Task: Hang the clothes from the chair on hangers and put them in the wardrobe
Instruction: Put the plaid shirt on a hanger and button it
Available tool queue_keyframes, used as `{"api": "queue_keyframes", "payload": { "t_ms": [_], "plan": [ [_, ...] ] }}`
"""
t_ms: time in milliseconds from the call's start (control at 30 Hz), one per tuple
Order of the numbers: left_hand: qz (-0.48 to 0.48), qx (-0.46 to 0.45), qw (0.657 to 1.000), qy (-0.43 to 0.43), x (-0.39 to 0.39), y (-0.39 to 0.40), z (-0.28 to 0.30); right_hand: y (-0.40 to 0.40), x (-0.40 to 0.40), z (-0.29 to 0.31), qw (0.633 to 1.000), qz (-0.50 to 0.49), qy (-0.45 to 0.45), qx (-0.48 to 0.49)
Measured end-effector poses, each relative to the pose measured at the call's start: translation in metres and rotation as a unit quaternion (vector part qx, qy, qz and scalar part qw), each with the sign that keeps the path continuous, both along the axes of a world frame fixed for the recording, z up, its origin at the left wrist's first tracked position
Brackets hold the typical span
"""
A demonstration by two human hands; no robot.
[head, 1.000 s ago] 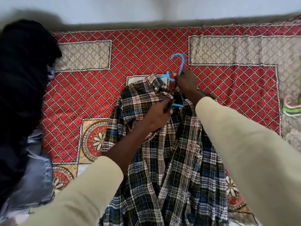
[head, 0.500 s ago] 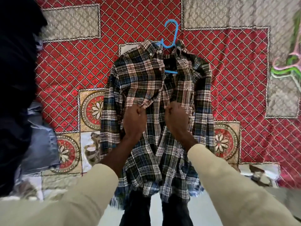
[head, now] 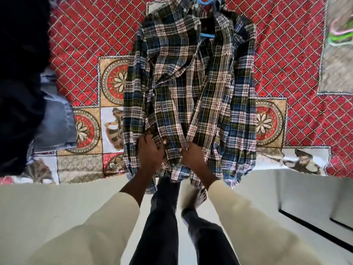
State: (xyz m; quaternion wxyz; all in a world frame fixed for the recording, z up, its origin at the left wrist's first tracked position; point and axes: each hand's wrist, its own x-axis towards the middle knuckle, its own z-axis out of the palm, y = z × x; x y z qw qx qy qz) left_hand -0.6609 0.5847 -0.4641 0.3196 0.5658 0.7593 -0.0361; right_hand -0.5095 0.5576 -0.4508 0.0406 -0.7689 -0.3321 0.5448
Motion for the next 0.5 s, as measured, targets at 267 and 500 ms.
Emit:
{"api": "queue_keyframes", "payload": {
  "t_ms": [267,500],
  "plan": [
    [-0.062,-0.005,0.997,0.035,-0.012,-0.058,0.012,-0.084,-0.024,0.023,0.934,0.269,0.172,-0.162],
    [-0.099,0.127,0.986,-0.048,0.021,-0.089,0.030,-0.095,0.017,0.037,0.970,0.054,-0.203,0.119]
  ]
}}
